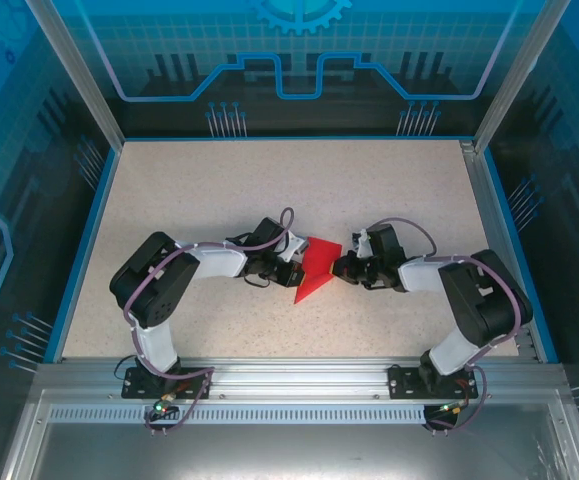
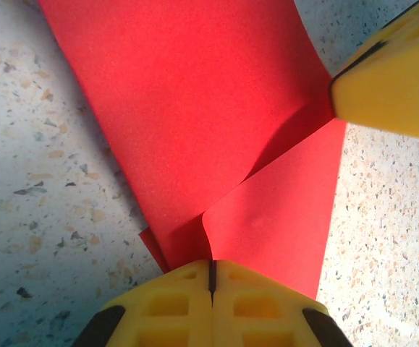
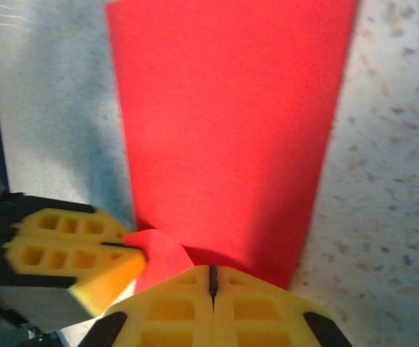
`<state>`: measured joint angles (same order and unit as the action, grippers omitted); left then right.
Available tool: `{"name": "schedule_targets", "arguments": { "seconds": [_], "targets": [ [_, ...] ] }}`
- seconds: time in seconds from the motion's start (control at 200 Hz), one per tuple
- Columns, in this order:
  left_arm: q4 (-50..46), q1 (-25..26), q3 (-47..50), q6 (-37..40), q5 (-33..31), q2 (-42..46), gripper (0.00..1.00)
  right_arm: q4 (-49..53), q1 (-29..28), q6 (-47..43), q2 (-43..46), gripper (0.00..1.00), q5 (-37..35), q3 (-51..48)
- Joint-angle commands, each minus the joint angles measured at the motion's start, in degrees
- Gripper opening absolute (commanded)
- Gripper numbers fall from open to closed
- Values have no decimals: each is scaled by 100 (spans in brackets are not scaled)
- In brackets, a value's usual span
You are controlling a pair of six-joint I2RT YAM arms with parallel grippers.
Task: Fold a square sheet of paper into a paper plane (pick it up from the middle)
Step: Third fold the triangle at the center of the table.
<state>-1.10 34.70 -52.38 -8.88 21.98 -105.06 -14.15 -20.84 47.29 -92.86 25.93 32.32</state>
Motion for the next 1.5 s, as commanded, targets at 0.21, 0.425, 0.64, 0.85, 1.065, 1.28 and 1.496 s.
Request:
{"name": "schedule_targets", "arguments": {
  "seconds": [0.21, 0.425, 0.64, 0.85, 1.065, 1.28, 1.496],
  "targets": [
    [-469, -3, 78, 107, -39, -200, 0, 301, 168, -242, -484, 0, -403, -99],
    [-464, -6, 96, 104, -43, -173, 0, 495, 168, -355, 441, 1, -252, 2],
    [-445, -7, 65, 71, -36, -169, 0, 262, -333, -178, 793, 1, -25, 84],
    [-453, 1, 61, 54, -38, -138, 0, -298, -676, 67, 119, 1, -99, 152],
    [-476, -3, 60, 88, -36, -141, 0, -360, -408, -53, -364, 0, -163, -14],
    [-470, 2, 35, 97, -27, -182, 0, -415, -270, -55, -253, 0, 119, -118],
    [-474, -4, 13, 85, -29, -191, 0, -191, -305, -154, 163, 2, 315, 155]
  ]
}}
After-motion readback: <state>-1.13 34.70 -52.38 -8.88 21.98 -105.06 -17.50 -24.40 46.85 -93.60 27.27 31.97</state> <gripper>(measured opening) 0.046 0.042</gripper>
